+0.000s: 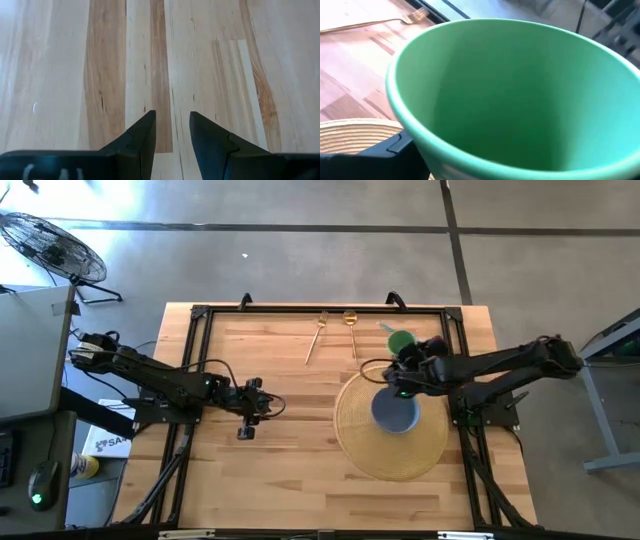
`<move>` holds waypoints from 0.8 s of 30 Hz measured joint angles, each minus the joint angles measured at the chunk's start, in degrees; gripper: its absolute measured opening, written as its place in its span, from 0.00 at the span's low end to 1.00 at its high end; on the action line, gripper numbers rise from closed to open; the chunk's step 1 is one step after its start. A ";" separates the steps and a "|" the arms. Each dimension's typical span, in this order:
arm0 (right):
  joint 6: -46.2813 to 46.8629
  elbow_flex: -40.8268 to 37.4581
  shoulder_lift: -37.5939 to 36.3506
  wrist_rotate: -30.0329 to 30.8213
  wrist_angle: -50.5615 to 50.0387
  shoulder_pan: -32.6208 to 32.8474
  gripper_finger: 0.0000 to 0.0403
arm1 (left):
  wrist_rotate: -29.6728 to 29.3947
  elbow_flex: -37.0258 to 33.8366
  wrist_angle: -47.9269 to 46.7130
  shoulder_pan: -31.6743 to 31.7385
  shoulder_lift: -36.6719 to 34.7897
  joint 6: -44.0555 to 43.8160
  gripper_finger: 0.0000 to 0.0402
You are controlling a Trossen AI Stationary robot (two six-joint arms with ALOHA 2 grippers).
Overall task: Pick & Place Utensil
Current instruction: Put the green cup on the brown table mat to the top right of the blue bowl
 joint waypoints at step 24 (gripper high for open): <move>-1.31 -32.82 -32.24 -6.91 20.06 -0.26 0.85 | -3.23 0.00 7.99 0.02 0.00 3.00 0.29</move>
